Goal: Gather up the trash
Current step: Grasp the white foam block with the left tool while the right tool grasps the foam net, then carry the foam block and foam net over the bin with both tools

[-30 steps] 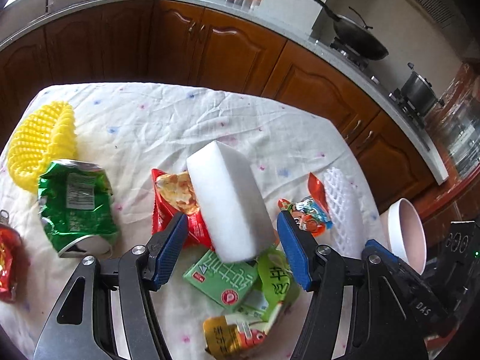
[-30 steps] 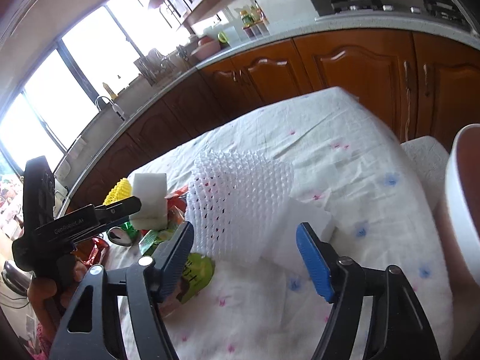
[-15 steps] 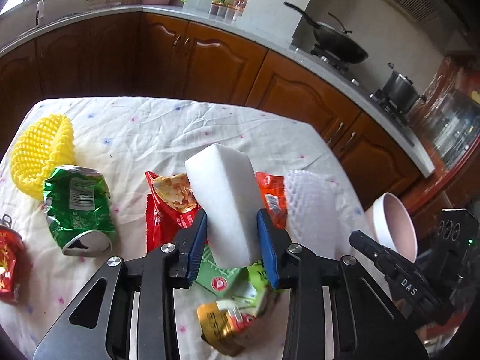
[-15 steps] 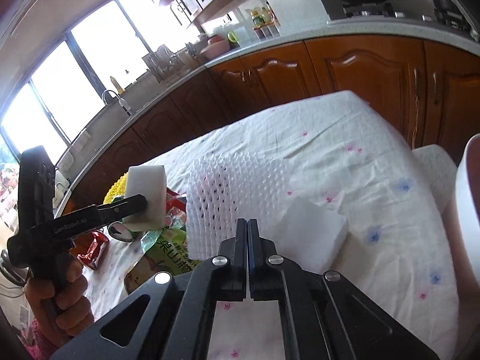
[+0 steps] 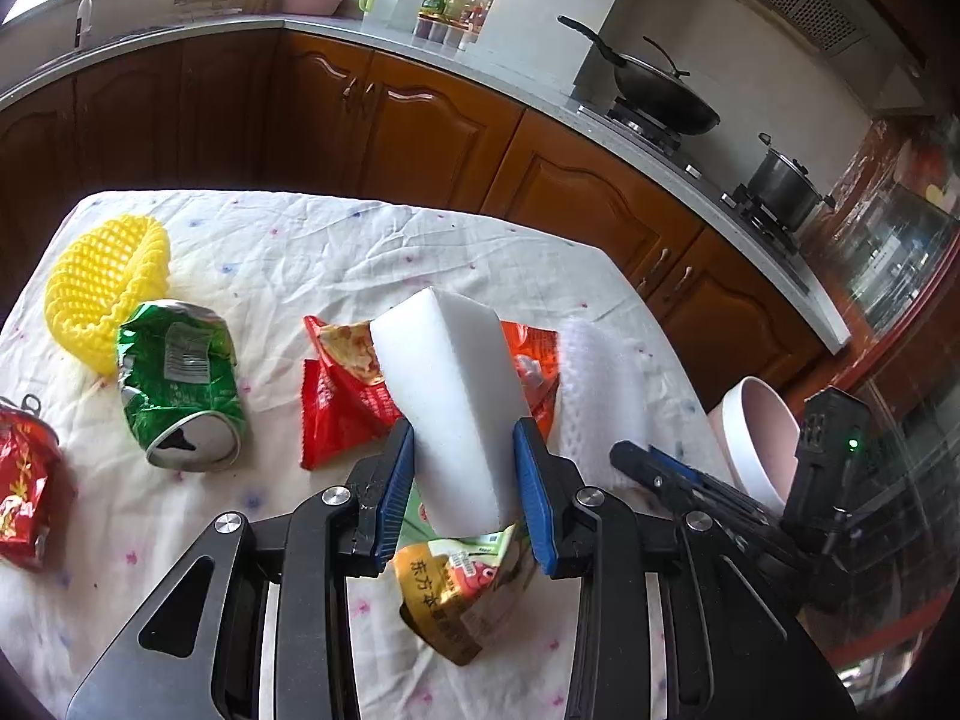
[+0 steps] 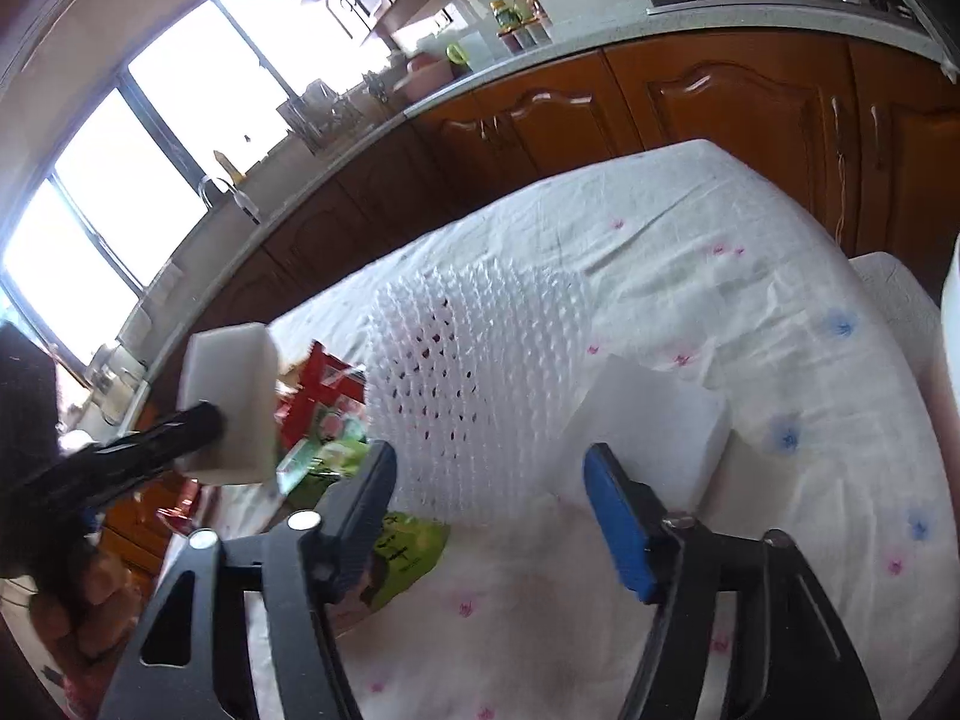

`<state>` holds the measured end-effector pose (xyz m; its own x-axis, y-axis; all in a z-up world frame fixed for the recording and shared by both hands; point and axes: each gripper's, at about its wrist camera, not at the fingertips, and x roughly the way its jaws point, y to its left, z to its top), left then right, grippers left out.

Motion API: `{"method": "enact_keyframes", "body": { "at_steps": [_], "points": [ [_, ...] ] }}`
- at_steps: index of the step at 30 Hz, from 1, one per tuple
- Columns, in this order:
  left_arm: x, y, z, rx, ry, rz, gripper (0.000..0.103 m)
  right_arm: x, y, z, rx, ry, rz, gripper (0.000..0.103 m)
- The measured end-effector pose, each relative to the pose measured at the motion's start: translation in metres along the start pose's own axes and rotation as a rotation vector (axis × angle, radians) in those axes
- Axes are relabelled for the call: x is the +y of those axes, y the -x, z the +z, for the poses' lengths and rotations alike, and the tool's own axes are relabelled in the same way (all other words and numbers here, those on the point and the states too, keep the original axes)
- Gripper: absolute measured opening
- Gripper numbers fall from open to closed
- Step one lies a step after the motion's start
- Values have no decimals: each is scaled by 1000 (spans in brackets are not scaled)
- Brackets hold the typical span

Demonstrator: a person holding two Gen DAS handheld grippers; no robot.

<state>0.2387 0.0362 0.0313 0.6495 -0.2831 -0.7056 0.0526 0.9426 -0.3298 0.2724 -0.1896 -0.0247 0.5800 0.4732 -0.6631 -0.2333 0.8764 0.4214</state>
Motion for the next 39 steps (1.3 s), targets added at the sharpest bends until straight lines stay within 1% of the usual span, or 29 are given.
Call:
{"method": "enact_keyframes", "body": {
  "at_steps": [1,2,6,11,15,18,26,30,39],
  "points": [
    [1,1,0,1,1,-1,32,0,-1,0,5,0,-5,17],
    [1,2,-1,1,2,-3,32,-1,-2,-1,13,-10,4,11],
    [-5,8,-3,-5,-12,-20,32,-1,15,-3,-29,-9,18,11],
    [-29,14,-7,-9,-52,-65,32,-4,48,-3,-82,-7,22,11],
    [-53,13,-14,-3,-85,-101,32,-14,77,-7,-118,-7,-8,11],
    [-73,8,-21,13,-112,-127,32,-26,102,-12,-146,-8,-47,11],
    [-123,-1,-37,53,-182,-192,32,-55,150,-29,-186,-29,-129,11],
    [-148,-6,-43,70,-216,-220,32,-73,171,-36,-207,-58,-167,11],
    [-197,-21,-51,105,-289,-259,32,-109,199,-47,-237,-123,-231,11]
  ]
}}
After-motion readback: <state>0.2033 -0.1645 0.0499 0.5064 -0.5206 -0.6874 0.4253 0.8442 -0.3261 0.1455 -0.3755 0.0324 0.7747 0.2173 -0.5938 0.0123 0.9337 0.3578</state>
